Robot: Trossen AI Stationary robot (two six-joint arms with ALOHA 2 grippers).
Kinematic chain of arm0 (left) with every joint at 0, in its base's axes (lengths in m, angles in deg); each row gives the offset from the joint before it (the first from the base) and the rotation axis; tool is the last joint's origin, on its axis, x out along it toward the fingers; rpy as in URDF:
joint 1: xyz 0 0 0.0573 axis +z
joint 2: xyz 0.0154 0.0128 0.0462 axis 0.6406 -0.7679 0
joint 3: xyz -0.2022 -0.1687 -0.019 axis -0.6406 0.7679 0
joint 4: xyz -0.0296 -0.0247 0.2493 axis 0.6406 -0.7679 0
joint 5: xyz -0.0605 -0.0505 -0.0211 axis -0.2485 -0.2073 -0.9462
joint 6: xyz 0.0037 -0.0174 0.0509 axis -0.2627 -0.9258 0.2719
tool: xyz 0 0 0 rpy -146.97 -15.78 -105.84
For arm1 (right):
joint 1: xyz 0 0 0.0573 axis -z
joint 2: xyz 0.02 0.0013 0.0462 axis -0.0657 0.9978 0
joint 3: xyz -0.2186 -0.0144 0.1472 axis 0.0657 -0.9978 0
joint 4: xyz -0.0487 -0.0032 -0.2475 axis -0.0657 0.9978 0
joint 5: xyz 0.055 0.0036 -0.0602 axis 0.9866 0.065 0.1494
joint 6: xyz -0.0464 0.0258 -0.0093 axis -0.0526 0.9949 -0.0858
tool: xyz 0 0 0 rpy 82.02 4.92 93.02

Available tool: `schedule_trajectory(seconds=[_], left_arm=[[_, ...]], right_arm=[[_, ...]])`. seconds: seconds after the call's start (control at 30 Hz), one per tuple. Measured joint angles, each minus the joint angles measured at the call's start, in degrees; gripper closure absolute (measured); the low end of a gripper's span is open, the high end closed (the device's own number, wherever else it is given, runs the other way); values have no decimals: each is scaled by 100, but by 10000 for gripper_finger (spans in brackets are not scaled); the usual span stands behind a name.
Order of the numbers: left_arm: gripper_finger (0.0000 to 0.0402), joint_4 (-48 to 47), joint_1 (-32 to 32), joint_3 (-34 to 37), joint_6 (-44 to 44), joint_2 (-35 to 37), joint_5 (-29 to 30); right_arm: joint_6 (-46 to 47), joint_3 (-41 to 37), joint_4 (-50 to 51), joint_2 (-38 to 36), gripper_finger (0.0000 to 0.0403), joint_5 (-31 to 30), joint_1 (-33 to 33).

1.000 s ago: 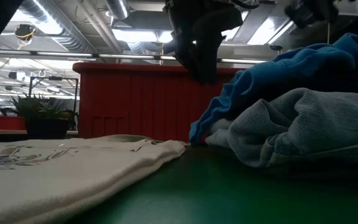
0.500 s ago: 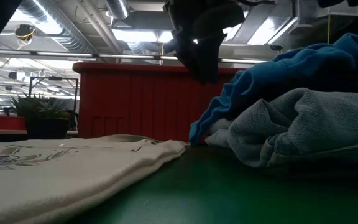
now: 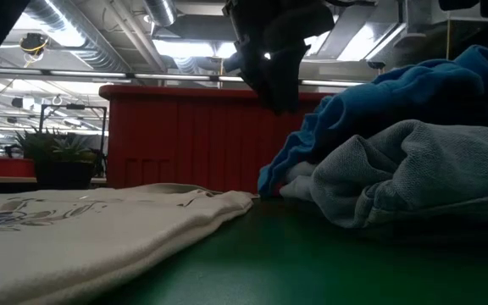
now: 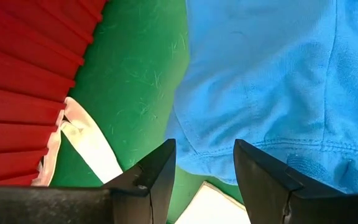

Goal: Fold Laundry from Bin
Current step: Fold the blue short

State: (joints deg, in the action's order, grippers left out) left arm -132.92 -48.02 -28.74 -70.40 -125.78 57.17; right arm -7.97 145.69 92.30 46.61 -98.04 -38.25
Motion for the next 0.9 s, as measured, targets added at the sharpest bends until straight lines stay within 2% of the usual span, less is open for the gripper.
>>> schedule_trajectory(seconds=[0.13, 0.4, 0.63, 0.77, 0.9], left_arm=[[246, -2, -20, 0, 0, 0, -12], [246, -1, -50, 0, 4, 0, -22], [246, 2, -50, 0, 7, 2, -22], [246, 8, -50, 0, 9, 4, -22], [246, 15, -50, -2, 9, 4, -22]], right_arm=[[247, 0, 152, 23, 223, -347, 0], [729, 0, 323, 241, 223, -100, -11], [737, 0, 417, 564, 226, -429, 4], [775, 0, 510, 645, 260, -659, 4], [774, 4, 704, 645, 326, -700, 4]])
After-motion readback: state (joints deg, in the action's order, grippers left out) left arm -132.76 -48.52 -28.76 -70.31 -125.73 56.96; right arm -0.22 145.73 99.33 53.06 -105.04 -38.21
